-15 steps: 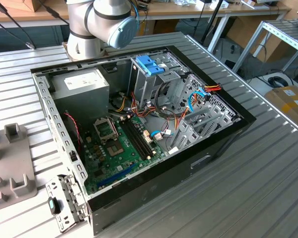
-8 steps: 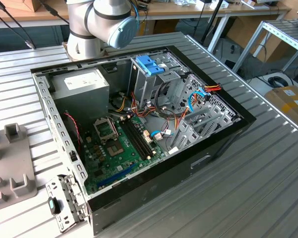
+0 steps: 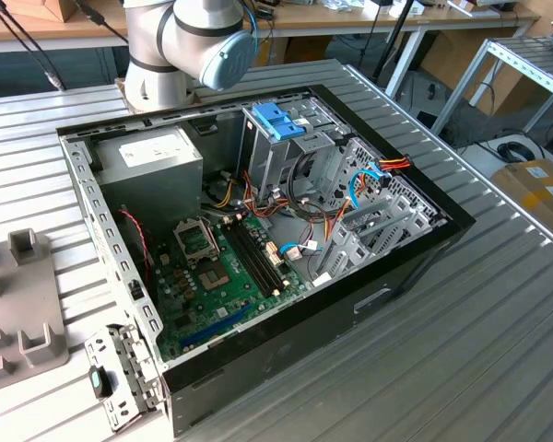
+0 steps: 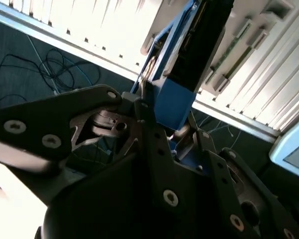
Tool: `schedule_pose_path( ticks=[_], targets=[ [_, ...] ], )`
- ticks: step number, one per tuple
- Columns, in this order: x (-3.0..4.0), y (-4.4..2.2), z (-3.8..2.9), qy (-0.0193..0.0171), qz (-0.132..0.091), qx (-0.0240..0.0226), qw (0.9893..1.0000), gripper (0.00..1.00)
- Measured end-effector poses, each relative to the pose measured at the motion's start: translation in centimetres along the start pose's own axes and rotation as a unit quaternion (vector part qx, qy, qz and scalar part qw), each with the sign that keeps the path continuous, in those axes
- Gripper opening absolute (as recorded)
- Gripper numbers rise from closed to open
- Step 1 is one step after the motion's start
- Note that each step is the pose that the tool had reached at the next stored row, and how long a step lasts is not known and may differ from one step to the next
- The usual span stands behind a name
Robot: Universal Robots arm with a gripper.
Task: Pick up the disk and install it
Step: 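Pick up the disk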
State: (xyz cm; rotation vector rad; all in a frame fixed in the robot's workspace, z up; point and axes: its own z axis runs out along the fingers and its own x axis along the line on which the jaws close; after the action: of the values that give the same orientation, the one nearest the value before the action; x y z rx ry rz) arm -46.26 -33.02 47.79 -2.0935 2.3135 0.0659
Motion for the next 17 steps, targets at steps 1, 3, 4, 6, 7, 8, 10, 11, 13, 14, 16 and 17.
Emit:
schedule_pose_path(
  ticks=[1,3,4,6,7,8,10,11,13,14,16,17],
  targets=[
    [-0.02,0.01,-0.42,-0.0004,0.0,-0.0001,1.0,0.37],
    [-0.05,0.01,-1.02,-0.0009,0.0,-0.0002,1.0,0.37],
    [-0.06,0.02,-1.29,-0.001,0.0,-0.0002,1.0,0.37],
    [-0.08,0.03,-1.74,-0.0016,0.0,-0.0002,1.0,0.37],
    [-0.09,0.03,-1.92,-0.0018,0.0,-0.0002,1.0,0.37],
    [-0.09,0.03,-2.08,-0.0021,0.0,-0.0002,1.0,0.37],
    [-0.11,0.04,-2.38,-0.0024,0.0,-0.0003,1.0,0.37],
    [-0.11,0.04,-2.39,-0.0024,0.0,-0.0003,1.0,0.37],
    [-0.11,0.04,-2.39,-0.0024,0.0,-0.0002,1.0,0.37],
    [-0.11,0.04,-2.41,-0.0024,0.0,-0.0003,1.0,0.37],
    [-0.1,0.03,-2.41,-0.0024,0.0,-0.0002,1.0,0.37],
    [-0.05,0.01,-2.41,-0.0024,0.0,-0.0002,1.0,0.37]
  ],
)
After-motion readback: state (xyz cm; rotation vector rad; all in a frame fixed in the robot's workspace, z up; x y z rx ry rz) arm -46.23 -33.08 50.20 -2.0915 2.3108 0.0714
